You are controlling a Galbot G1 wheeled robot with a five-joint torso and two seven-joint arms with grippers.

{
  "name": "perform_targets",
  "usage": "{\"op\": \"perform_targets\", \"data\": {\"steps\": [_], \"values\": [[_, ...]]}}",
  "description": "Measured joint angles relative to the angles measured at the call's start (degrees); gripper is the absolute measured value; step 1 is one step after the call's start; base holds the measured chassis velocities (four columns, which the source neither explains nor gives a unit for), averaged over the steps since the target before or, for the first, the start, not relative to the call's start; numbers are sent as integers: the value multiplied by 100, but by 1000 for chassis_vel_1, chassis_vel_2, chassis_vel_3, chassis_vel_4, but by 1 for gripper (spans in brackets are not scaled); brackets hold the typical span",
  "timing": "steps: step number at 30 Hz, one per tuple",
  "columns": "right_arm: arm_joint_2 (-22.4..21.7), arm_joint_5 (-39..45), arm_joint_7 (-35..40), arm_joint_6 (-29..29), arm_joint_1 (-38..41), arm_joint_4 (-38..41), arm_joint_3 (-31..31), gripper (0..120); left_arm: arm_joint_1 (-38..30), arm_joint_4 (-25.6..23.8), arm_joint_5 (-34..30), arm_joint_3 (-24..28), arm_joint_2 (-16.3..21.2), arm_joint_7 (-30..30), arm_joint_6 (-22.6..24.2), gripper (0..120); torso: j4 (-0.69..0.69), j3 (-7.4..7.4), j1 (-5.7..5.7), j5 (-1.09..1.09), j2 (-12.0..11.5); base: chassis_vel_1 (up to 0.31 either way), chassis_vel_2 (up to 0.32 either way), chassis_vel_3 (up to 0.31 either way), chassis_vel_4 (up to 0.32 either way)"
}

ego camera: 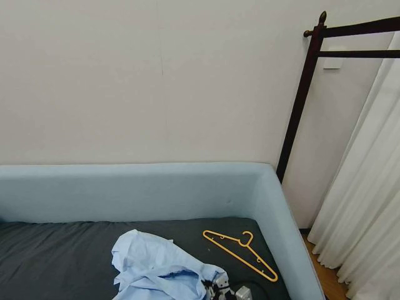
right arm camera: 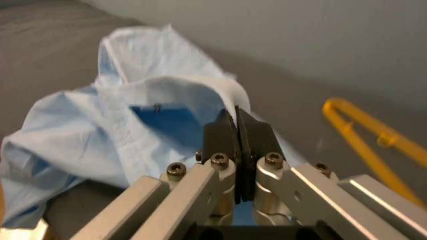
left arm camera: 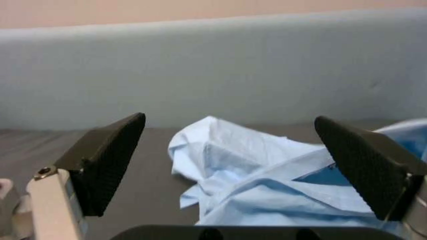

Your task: Pick up the clothes from the sofa and hang them on the clothes hanger.

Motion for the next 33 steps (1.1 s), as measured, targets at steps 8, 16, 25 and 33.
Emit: {"op": "perform_targets", "data": {"steps": [8,16,25,33], "values": [[-811,-464,-426,584,-19,866,483,0,-932,348,-1181,186,1417,438,633,100,-3,0,0,1,-1,0,0,0,0],[-1144,-496,-509,693,-387,1353,988,0,-2282,1671,-1877,1215,2361,963,662,100,0,0,1,-1,-1,0,0,0,0],[-1237,-481,-501,635,-611,1537,1279,0,-3223,2362,-1776,2534,2370,1246,271,100,-1,0,1,1,-1,0,0,0,0],[-1349,-454,-497,612,-829,1631,1482,0,-3487,2693,-1610,2994,2160,1383,65,100,0,0,1,1,0,0,0,0,0]]}}
